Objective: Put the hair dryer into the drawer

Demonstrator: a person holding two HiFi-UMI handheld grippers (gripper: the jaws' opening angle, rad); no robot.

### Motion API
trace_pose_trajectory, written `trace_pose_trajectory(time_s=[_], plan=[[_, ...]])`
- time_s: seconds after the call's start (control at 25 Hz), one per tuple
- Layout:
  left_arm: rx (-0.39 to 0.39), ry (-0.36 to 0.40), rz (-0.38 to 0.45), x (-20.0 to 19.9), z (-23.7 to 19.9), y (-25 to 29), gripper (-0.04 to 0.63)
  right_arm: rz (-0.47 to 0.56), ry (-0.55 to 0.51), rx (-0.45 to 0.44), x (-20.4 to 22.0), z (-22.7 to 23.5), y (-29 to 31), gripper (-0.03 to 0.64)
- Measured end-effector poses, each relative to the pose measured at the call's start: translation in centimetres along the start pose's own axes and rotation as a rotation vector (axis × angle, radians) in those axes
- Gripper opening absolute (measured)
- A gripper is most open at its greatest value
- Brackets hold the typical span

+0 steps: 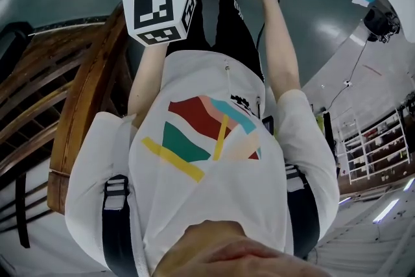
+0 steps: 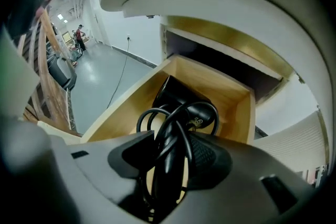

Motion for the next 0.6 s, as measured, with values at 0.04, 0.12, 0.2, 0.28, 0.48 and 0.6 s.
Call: trace_pose_trajectory(time_s=[0.04, 0.12, 0.2, 0.28, 0.48, 0.6], plan=[[-0.001, 0.001, -0.001, 0.1, 0.1, 0.0, 0.014, -0.001, 0.001, -0.004, 0.0, 0.1, 0.2, 0.195], [-0.005, 0.006, -0.006, 0.4, 0.4, 0.1, 0.014, 0.004, -0.003, -0.006, -0.2, 0.5, 0.5, 0.195], [-0.011, 0.009, -0.012, 0.7, 0.4, 0.2, 0.014, 0.013, -0.021, 0.0, -0.7, 0.6, 1.0, 0.193], [-0.018, 0.011, -0.017, 1.1, 0.1, 0.1, 0.014, 0.026, -0.045, 0.007, -1.4, 0.2, 1.3, 0.193], [-0.027, -0.002, -0.021, 2.1, 0.2, -0.3, 0.014, 0.042, -0.072, 0.019, -1.6, -0.4, 1.7, 0.194], [-0.026, -0.001, -0.02, 2.3, 0.5, -0.4, 0.014, 0.0, -0.077, 0.016, -0.8, -0.6, 2.4, 0.195]])
Point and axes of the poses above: the fingertips, and each gripper's own axes: y forward along the fingers, z to its right, x out of its underside, the point moved 7 cm from there along -y, backward along the fingers, and after that the axes turned 7 degrees about -z, right-handed, at the moved point
